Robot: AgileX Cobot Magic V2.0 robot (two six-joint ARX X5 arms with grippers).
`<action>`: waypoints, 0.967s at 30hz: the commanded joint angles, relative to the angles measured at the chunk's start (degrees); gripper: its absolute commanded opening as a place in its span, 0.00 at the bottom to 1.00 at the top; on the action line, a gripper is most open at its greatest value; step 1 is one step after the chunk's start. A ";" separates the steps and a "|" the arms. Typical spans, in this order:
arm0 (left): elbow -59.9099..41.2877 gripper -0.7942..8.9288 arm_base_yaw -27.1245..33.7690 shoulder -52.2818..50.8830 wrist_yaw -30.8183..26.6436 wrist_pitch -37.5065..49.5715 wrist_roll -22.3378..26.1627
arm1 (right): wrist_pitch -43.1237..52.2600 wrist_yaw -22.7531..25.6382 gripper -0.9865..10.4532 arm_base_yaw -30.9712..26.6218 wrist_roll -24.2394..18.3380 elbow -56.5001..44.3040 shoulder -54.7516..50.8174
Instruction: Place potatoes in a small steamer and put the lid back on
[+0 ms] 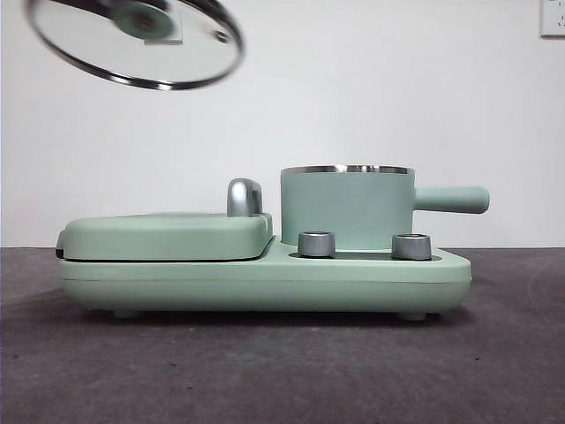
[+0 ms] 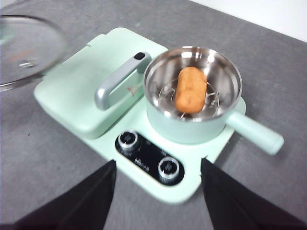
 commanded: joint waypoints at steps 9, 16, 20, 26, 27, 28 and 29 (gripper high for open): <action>1.14 0.09 -9.51 15.08 -6.16 23.96 -2.60 | -6.47 1.66 0.32 0.33 3.58 -3.26 -11.10; 5.25 0.09 -12.74 24.74 -7.80 31.39 -5.35 | -11.19 1.75 0.32 0.33 3.78 -3.26 -12.83; 11.30 0.09 -13.40 30.60 -8.07 31.43 -5.27 | -11.85 1.86 0.32 0.33 3.69 -3.26 -13.11; 24.24 0.09 -13.38 41.07 -8.26 31.36 -3.17 | -11.87 1.84 0.32 0.33 3.69 -3.26 -13.11; 25.77 0.09 -13.33 42.42 -8.52 31.34 -1.60 | -11.87 1.81 0.32 0.33 3.69 -3.26 -13.11; 26.88 0.09 -13.33 43.60 -9.33 31.34 0.59 | -11.85 1.79 0.32 0.33 3.72 -3.26 -13.11; 27.71 0.09 -13.33 44.70 -9.62 31.28 2.25 | -11.85 1.79 0.32 0.33 3.72 -3.26 -13.11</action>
